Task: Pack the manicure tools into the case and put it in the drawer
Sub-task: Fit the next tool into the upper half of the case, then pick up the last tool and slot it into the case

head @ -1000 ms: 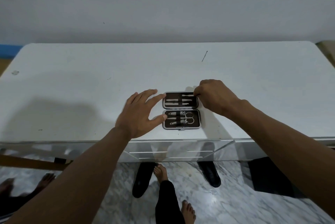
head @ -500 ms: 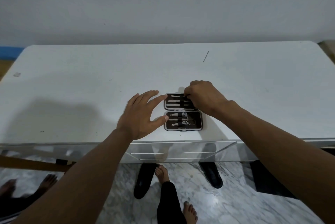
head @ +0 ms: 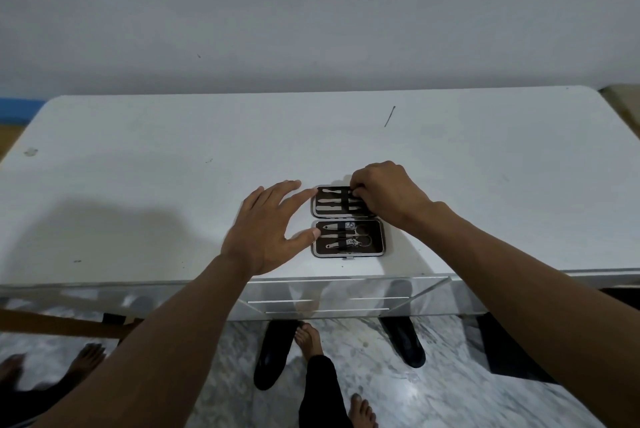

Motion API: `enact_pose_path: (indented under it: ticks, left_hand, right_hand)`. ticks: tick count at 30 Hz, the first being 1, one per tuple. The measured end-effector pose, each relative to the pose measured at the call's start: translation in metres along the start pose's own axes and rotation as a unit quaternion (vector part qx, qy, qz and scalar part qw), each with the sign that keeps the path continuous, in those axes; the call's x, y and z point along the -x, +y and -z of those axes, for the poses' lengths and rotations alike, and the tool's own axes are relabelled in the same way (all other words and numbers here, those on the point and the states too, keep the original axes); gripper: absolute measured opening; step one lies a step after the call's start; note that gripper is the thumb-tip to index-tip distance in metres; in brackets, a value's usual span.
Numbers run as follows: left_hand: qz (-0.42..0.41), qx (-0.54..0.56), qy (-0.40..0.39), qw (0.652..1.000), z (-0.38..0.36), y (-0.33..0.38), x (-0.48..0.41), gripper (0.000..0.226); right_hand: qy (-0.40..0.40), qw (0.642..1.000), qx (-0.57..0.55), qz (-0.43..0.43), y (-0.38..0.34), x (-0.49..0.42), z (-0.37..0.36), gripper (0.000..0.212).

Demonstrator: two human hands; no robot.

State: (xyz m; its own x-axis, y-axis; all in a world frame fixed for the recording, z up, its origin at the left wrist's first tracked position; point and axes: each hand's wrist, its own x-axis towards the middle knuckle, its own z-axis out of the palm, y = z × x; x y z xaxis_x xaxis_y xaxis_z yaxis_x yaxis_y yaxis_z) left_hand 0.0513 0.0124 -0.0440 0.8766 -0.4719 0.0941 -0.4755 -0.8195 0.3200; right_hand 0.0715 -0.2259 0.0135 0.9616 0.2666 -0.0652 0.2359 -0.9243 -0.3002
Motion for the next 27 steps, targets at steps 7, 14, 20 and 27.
enact_pose_path:
  ticks: [7, 14, 20, 27]
  left_hand:
    - [0.003, -0.002, -0.003, 1.0, -0.001, -0.001, 0.0, 0.064]
    - [0.005, -0.004, -0.008, 1.0, 0.0, -0.001, -0.001, 0.065]
    - [0.01, 0.001, -0.015, 1.0, 0.0, -0.001, -0.001, 0.066]
    - [0.005, -0.004, -0.014, 1.0, 0.002, -0.001, 0.0, 0.066]
  right_hand:
    - [-0.005, 1.0, -0.008, 0.005, -0.001, 0.0, 0.0, 0.019]
    - [0.029, 0.999, -0.034, 0.003, 0.002, 0.0, 0.008, 0.018]
    - [0.051, 0.998, -0.003, -0.034, 0.017, -0.01, 0.016, 0.019]
    - [0.029, 0.993, 0.028, -0.113, 0.038, -0.034, 0.021, 0.029]
